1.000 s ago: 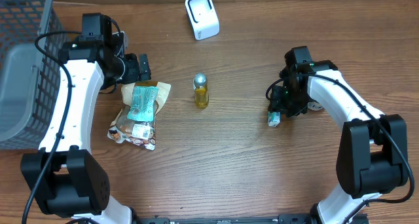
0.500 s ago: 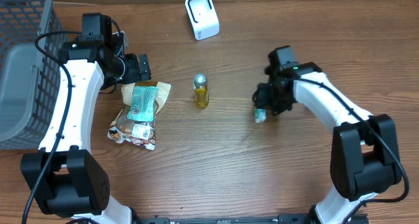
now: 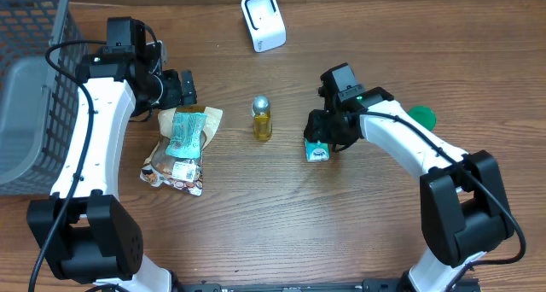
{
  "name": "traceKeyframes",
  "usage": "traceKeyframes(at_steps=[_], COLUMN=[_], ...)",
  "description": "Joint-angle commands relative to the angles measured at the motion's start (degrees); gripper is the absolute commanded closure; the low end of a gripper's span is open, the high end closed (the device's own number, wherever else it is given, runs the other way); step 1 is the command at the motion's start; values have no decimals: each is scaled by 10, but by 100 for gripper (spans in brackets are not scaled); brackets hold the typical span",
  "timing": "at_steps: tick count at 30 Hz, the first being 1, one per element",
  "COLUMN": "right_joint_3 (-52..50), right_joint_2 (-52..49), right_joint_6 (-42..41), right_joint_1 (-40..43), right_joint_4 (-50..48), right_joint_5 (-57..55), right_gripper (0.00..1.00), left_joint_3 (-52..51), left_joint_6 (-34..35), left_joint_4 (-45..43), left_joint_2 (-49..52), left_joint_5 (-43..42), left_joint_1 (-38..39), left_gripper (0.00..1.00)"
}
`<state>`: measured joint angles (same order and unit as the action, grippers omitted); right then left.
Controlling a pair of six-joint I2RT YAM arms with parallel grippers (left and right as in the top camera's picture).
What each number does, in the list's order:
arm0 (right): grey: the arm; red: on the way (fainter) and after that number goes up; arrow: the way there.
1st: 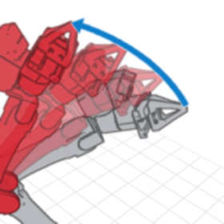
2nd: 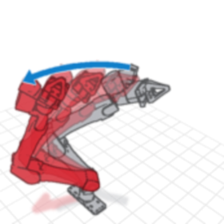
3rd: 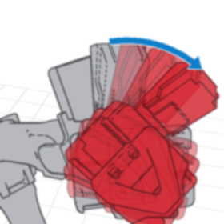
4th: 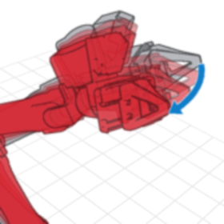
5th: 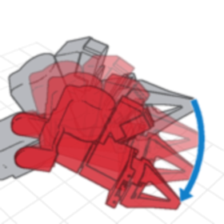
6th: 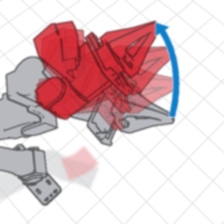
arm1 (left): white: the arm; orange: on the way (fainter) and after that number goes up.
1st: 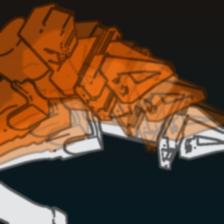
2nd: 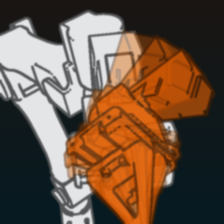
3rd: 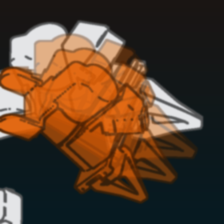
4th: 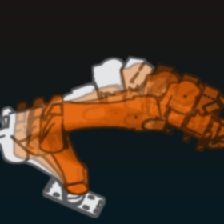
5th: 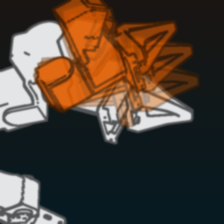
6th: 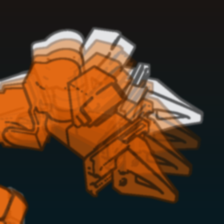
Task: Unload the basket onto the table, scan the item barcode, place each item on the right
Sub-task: 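Grasp the teal tissue pack with the right gripper, slide it left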
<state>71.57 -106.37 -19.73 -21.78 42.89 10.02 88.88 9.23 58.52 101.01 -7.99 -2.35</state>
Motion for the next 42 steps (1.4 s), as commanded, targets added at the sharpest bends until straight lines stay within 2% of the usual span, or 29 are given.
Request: traceKeyframes(at_steps=[1, 5, 7, 8, 17, 21, 26, 29, 31, 33, 34, 38, 40, 42], right_joint_3=[-3, -3, -3, -3, -35, -60, -87, -85, -83, -81, -81, -81, -85, -92], right_joint_2=[2, 2, 2, 2, -2, -2, -2, -2, -1, -1, -2, -2, -2, -2], right_joint_6=[2, 37, 37, 37, 53, 52, 52, 52, 52, 51, 50, 47, 48, 48], right_joint_1=[21, 24, 24, 24, 24, 24, 24, 24, 24, 24, 24, 24, 24, 24], right_joint_4=[11, 40, 49, 48, 5, -31, -59, -58, -58, -59, -58, -51, -49, -49], right_joint_5=[-9, -9, -9, -9, -9, -9, -9, -9, -9, -9, -9, -9, -9, -9], right_gripper=[51, 55, 67, 69, 71, 79, 78, 68, 71, 87, 91, 89, 76, 73], left_joint_3=[10, 10, 10, 10, 10, 10, 10, 10, 10, 10, 10, 10, 10, 10], left_joint_6=[-6, -6, -6, -6, -6, -6, -6, -6, -6, -6, -6, -6, -6, -6], left_joint_4=[-1, -1, -1, -1, -1, -1, -1, -1, -1, -1, -1, -1, -1, -1], left_joint_2=[-10, -10, -10, -10, -10, -10, -10, -10, -10, -10, -10, -10, -10, -10], left_joint_5=[-5, -5, -5, -5, -5, -5, -5, -5, -5, -5, -5, -5, -5, -5], left_joint_1=[1, 1, 1, 1, 1, 1, 1, 1, 1, 1, 1, 1, 1, 1], left_gripper=[0, 0, 0, 1, 0, 0, 0, 0, 1, 0, 1, 0, 0, 1])
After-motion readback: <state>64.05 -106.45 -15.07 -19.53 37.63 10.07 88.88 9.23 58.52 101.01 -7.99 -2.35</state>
